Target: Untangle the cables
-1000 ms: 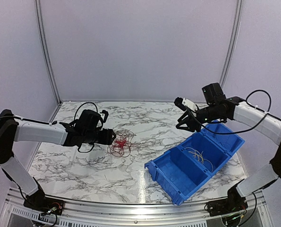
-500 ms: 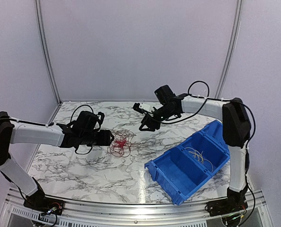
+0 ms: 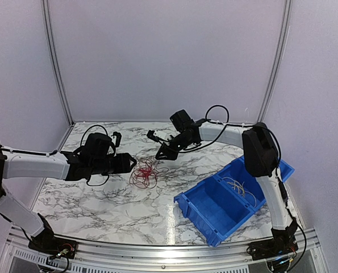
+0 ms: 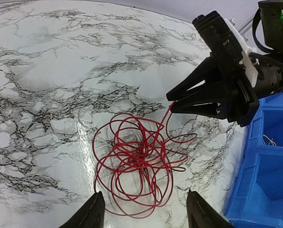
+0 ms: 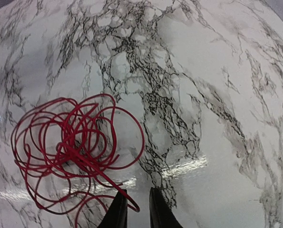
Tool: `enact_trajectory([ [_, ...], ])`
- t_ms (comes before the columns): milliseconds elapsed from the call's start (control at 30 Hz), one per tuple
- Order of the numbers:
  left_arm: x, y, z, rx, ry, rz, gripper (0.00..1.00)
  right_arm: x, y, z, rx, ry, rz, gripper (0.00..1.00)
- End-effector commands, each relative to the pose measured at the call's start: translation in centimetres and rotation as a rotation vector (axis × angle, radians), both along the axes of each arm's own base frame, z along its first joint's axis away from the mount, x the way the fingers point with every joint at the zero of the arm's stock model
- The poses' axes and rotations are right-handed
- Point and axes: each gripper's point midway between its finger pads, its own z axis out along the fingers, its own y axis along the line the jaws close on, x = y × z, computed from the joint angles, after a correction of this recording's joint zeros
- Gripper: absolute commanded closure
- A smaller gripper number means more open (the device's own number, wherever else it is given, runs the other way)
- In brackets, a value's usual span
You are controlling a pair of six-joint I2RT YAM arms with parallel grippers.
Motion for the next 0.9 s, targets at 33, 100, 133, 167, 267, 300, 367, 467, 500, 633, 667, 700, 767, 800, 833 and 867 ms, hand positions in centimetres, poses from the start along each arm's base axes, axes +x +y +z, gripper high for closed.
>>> enact_trajectory([
  [33, 1.3, -0.9, 0.5, -0.008, -0.052, 0.002, 0.38, -1.0, 1.9, 3.8, 0.114, 0.010, 0.065, 0.92],
  [100, 2.0, -1.7, 0.3, -0.005, -0.072, -0.014, 0.37, -1.8, 2.1, 4.6, 0.140, 0.028, 0.076, 0.99],
  [133, 2.4, -2.2, 0.2, -0.007, -0.081, -0.022, 0.37, -2.2, 2.3, 5.3, 0.155, 0.039, 0.081, 1.00],
  [167, 2.9, -2.8, 0.2, -0.014, -0.095, -0.033, 0.37, -2.9, 2.4, 5.9, 0.168, 0.048, 0.094, 1.00],
  [267, 4.4, -4.4, 0.1, -0.030, -0.126, -0.047, 0.38, -4.6, 2.8, 8.1, 0.200, 0.052, 0.132, 1.00],
  [300, 5.0, -4.8, -0.2, -0.030, -0.131, -0.042, 0.39, -5.2, 2.9, 9.1, 0.209, 0.049, 0.145, 1.00],
  [367, 6.1, -5.5, -1.5, -0.019, -0.126, -0.028, 0.42, -6.1, 2.9, 11.3, 0.238, 0.048, 0.164, 1.00],
  [467, 7.5, -6.0, -3.3, -0.010, -0.110, 0.005, 0.49, -8.2, 2.5, 16.4, 0.323, 0.051, 0.218, 1.00],
  [500, 7.8, -6.1, -4.0, -0.009, -0.098, 0.014, 0.50, -9.1, 2.3, 18.2, 0.357, 0.052, 0.245, 1.00],
  [633, 8.1, -6.2, -6.6, -0.002, -0.055, 0.031, 0.56, -13.1, 1.1, 25.0, 0.502, 0.048, 0.390, 1.00],
  [667, 8.0, -6.0, -7.1, 0.000, -0.046, 0.037, 0.56, -13.9, 0.7, 26.5, 0.531, 0.037, 0.420, 1.00],
  [700, 7.9, -6.0, -7.4, -0.002, -0.037, 0.038, 0.56, -14.6, 0.2, 28.0, 0.561, 0.025, 0.447, 1.00],
  [767, 7.6, -5.9, -8.0, -0.009, -0.021, 0.041, 0.57, -15.5, -0.8, 30.7, 0.621, 0.028, 0.483, 1.00],
  [800, 7.6, -5.8, -8.3, -0.010, -0.016, 0.048, 0.57, -15.7, -1.4, 32.0, 0.646, 0.037, 0.499, 1.00],
  [833, 7.4, -5.6, -8.7, -0.006, -0.008, 0.054, 0.58, -15.8, -1.9, 33.3, 0.669, 0.048, 0.515, 1.00],
  [867, 7.4, -5.4, -9.0, -0.002, -0.004, 0.059, 0.59, -15.8, -2.5, 34.6, 0.692, 0.048, 0.528, 1.00],
])
